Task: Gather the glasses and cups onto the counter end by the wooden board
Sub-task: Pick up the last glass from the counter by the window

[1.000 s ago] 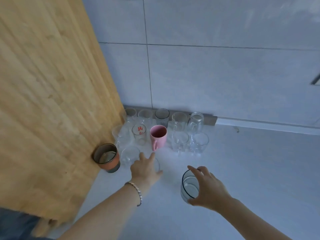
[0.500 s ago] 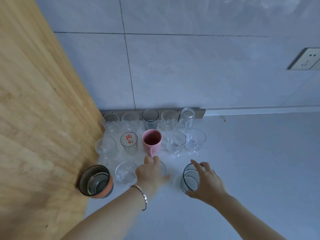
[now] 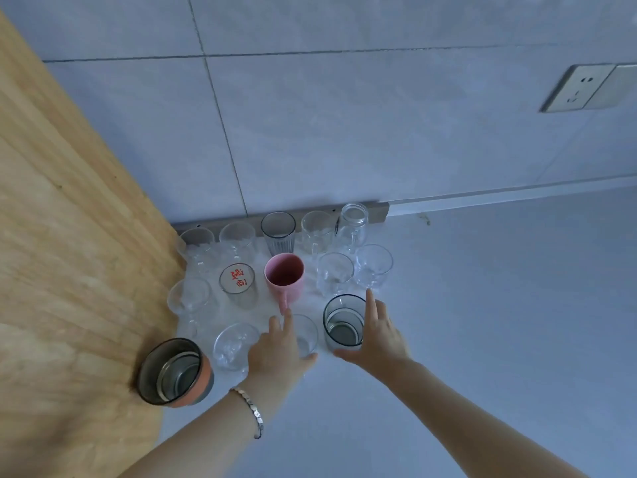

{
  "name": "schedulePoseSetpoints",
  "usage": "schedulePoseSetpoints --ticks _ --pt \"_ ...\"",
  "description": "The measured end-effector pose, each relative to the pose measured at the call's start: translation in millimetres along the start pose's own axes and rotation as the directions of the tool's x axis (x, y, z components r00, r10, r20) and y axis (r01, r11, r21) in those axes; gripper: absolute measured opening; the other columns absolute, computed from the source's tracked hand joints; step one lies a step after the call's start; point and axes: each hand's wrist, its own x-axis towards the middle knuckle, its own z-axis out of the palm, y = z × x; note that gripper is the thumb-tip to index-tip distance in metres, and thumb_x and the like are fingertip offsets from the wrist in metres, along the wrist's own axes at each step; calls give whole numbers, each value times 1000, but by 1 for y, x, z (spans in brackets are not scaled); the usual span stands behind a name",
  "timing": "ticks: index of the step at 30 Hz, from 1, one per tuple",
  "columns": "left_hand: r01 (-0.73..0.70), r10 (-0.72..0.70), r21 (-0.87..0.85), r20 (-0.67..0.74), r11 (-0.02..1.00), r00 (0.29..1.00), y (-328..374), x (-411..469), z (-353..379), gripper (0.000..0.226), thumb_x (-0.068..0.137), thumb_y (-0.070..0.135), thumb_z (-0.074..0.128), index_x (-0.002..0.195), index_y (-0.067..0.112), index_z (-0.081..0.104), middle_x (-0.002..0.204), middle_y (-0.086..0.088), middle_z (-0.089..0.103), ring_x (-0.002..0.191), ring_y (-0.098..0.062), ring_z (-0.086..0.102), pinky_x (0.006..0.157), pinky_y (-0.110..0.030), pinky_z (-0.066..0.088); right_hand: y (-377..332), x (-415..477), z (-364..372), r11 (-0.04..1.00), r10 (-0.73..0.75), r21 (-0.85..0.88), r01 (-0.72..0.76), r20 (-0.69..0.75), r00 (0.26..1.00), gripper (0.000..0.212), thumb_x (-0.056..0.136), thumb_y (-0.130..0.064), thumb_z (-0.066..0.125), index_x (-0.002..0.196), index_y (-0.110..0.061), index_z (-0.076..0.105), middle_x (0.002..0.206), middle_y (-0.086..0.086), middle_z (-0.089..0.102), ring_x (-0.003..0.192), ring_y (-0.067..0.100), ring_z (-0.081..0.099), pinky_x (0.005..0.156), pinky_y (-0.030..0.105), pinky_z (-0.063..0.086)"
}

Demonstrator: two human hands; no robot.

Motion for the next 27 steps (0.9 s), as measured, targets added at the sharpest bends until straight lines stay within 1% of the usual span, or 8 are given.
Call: schedulePoseSetpoints --ticks 3,6,8,10,13,22,25,27 --pt "-33 56 236 -94 971 994 13 -5 -16 93 76 58 60 146 10 20 132 -12 42 104 -29 56 74 -35 51 32 -11 -16 997 71 -49 -65 119 990 102 79 -41 69 151 -14 3 149 5 30 134 22 39 105 33 39" --pt "-227 310 374 -179 899 934 40 -7 -39 56 43 36 87 87 6 68 81 -13 63 61 -31 63 46 -30 47 80 -22 -40 987 148 -90 -130 231 962 65 85 -38 62 142 -22 35 138 2 49 127 19 48 104 30 39" --pt "-336 390 330 -110 882 914 79 -10 -55 33 60 29 81 82 9 66 81 -8 64 72 -30 65 54 -30 45 116 -31 -57 978 202 -103 -181 266 942 53 86 -39 59 135 -24 44 134 1 54 123 19 51 102 30 41" --pt "-380 399 175 -87 908 913 131 -9 -55 29 86 32 57 109 13 59 109 -4 62 103 -27 60 75 -32 45 155 -43 -77 970 241 -105 -220 276 930 51 87 -39 56 135 -24 45 135 0 53 123 19 52 102 32 43" --pt "-409 406 19 71 913 911 215 -10 -36 32 90 33 49 117 17 55 121 -2 62 113 -23 57 93 -31 45 224 -75 -110 957 291 -92 -276 243 925 51 88 -41 54 136 -25 44 137 0 51 122 19 52 103 34 43" --pt "-622 592 -22 334 783 733 510 -90 69 9 86 30 49 90 25 56 116 -2 66 107 -23 61 92 -31 47 473 -257 -224 840 541 -25 -543 118 832 47 94 -32 48 136 -12 46 140 5 49 127 24 48 105 35 41" --pt "-723 673 -1 365 691 643 605 -124 92 7 85 30 51 88 25 54 115 -3 66 107 -23 61 92 -31 47 546 -320 -256 761 649 -46 -648 75 757 31 94 -28 47 115 -9 60 105 10 56 94 21 56 82 28 45" --pt "-769 706 19 381 639 597 663 -146 104 6 85 30 51 87 24 52 110 -3 66 103 -24 60 89 -30 47 587 -358 -273 703 711 -32 -711 27 702 30 95 -26 45 115 -8 58 112 10 56 92 21 56 84 28 46"
